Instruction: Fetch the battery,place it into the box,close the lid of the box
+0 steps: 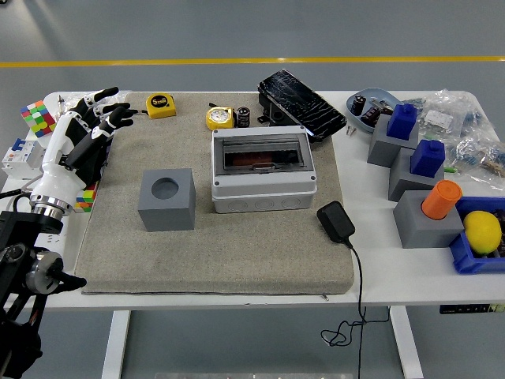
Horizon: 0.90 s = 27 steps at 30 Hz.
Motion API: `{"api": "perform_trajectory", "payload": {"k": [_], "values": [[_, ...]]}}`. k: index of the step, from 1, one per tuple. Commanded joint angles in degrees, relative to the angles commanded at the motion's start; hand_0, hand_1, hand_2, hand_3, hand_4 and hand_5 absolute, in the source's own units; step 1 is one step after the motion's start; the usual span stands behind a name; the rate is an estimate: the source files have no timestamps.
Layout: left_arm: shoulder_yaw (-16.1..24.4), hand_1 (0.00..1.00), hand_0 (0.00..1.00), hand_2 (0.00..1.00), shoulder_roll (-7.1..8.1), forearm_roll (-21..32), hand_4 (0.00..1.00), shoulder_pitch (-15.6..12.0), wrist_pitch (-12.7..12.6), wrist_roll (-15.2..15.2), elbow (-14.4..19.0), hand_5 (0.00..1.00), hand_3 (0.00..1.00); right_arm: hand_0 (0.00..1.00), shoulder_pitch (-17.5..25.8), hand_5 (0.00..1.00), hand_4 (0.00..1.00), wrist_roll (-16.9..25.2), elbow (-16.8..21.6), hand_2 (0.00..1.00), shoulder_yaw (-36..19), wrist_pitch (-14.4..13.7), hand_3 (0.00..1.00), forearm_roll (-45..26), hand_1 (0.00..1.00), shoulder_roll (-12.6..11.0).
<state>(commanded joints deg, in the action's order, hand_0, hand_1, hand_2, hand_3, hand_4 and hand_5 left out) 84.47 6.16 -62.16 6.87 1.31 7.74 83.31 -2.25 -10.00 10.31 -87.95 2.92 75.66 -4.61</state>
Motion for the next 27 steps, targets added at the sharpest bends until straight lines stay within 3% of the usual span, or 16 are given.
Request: {"api": "perform_trajectory", "payload": {"k": [27], "values": [[2.58, 0.627, 0.58, 0.613, 0.39, -0.4, 0.998, -0.02, 0.18, -0.55, 0.23, 0.402, 0.728, 0.74, -0.89, 0.551, 0.998, -0.24, 0.0, 0.709, 1.26, 0.12, 0.699, 0.46, 0.705, -0.66]]}}
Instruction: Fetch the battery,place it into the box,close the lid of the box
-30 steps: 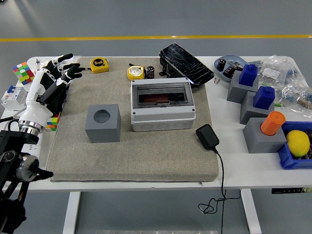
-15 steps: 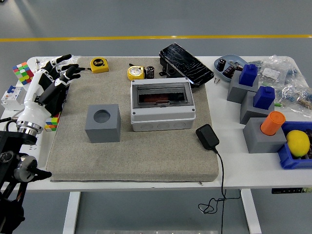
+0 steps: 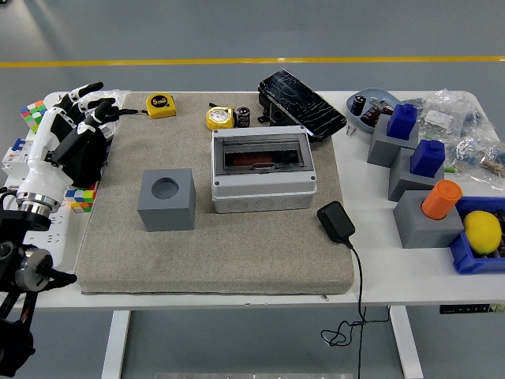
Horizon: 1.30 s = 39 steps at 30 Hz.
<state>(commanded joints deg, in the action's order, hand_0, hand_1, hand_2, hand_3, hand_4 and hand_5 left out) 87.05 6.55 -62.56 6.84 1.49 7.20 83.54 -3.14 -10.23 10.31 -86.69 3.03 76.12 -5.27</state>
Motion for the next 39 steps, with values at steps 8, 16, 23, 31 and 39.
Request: {"api": "perform_trajectory", "payload": {"k": [8, 16, 23, 31, 39], "values": [[-0.33, 0.627, 0.58, 0.614, 0.08, 0.02, 0.998, 0.18, 0.01, -0.06, -0.02, 0.401, 0.729, 0.74, -0.08, 0.549, 0.998, -0.23, 0.0, 0.709, -0.17, -0.03, 0.7, 0.25, 0.705, -0.2], [-0.56, 0.627, 0.58, 0.615, -0.04, -0.11, 0.998, -0.05, 0.03, -0.19, -0.09, 0.403, 0.729, 0.74, 0.06, 0.551, 0.998, -0.18, 0.0, 0.709, -0.18, -0.06, 0.7, 0.13, 0.705, -0.28], [-0.71, 0.627, 0.582, 0.615, -0.1, -0.22, 0.998, -0.16, 0.11, -0.31, -0.06, 0.404, 0.729, 0.741, 0.4, 0.551, 0.998, -0.14, 0.0, 0.709, -0.65, -0.13, 0.699, 0.13, 0.705, -0.06], [-1.02, 0.627, 0.581, 0.616, -0.47, -0.25, 0.998, 0.03, 0.01, -0.28, -0.05, 0.404, 0.729, 0.741, 0.22, 0.55, 0.998, -0.02, 0.0, 0.709, -0.69, -0.22, 0.7, -0.48, 0.705, -0.06], [-0.69, 0.627, 0.584, 0.616, -0.63, -0.31, 0.998, -0.14, 0.0, -0.3, -0.08, 0.404, 0.729, 0.74, 0.17, 0.55, 0.998, -0.26, 0.0, 0.709, -1.22, -0.23, 0.7, -0.1, 0.705, -0.1]]}}
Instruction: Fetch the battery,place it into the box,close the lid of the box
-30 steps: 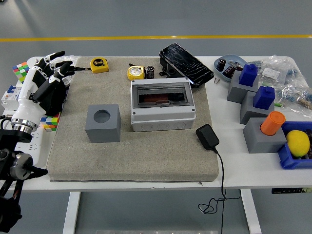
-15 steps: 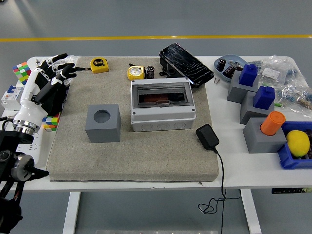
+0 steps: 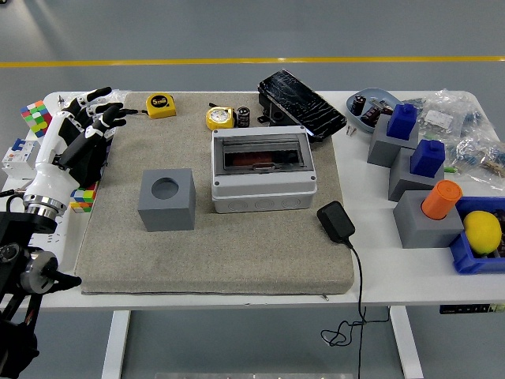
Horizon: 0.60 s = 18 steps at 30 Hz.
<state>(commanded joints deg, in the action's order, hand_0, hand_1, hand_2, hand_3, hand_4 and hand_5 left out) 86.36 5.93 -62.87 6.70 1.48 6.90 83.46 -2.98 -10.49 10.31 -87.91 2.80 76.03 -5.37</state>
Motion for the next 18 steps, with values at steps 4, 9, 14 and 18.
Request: {"api": "perform_trajectory", "payload": {"k": [4, 9, 14, 18], "values": [[0.07, 0.627, 0.584, 0.618, -0.11, -0.08, 0.998, 0.17, 0.06, -0.04, -0.07, 0.404, 0.73, 0.74, -0.07, 0.55, 0.998, 0.06, 0.0, 0.709, 0.04, -0.04, 0.701, -0.1, 0.705, -0.07], [0.09, 0.627, 0.585, 0.618, -0.26, -0.12, 0.998, 0.33, 0.09, -0.09, -0.13, 0.404, 0.73, 0.74, -0.12, 0.55, 0.998, -0.01, 0.0, 0.709, 0.04, 0.0, 0.701, -0.08, 0.706, -0.06], [0.05, 0.627, 0.585, 0.618, -0.23, -0.09, 0.998, 0.35, 0.09, -0.1, -0.11, 0.404, 0.731, 0.74, -0.23, 0.551, 0.998, 0.03, 0.0, 0.709, 0.08, -0.03, 0.7, -0.2, 0.705, -0.16], [0.15, 0.627, 0.585, 0.618, -0.19, -0.04, 0.998, 0.35, 0.07, -0.07, -0.11, 0.404, 0.731, 0.74, -0.24, 0.551, 0.998, 0.04, 0.0, 0.709, 0.12, -0.03, 0.7, -0.25, 0.705, -0.22]]}}
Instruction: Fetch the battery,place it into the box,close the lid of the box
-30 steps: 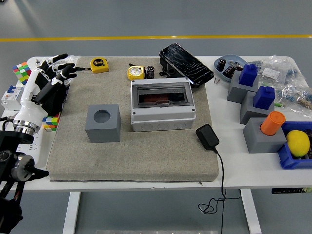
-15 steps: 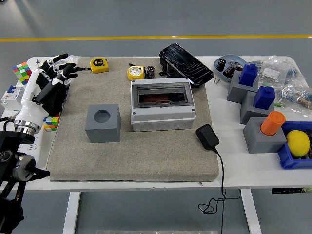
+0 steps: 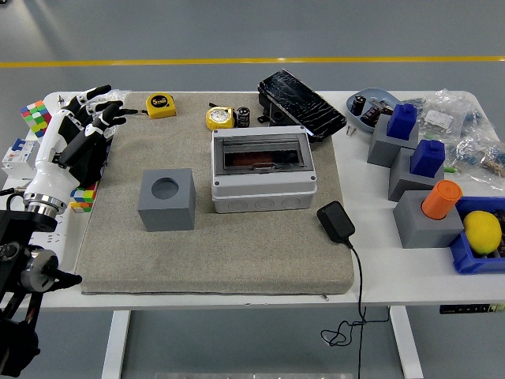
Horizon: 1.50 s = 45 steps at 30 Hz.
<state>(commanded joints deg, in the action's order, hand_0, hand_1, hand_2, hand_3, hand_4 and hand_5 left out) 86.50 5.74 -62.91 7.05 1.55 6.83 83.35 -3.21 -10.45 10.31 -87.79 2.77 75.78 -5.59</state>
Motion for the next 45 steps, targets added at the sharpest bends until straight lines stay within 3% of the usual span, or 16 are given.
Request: {"api": "perform_trajectory", "payload": {"k": [45], "values": [[-0.6, 0.626, 0.584, 0.621, 0.74, 0.19, 0.998, 0.1, 0.37, -0.17, -0.25, 0.403, 0.732, 0.741, 0.76, 0.551, 0.998, 0.47, 0.0, 0.708, -0.61, 0.1, 0.701, -0.25, 0.706, 0.72]]}}
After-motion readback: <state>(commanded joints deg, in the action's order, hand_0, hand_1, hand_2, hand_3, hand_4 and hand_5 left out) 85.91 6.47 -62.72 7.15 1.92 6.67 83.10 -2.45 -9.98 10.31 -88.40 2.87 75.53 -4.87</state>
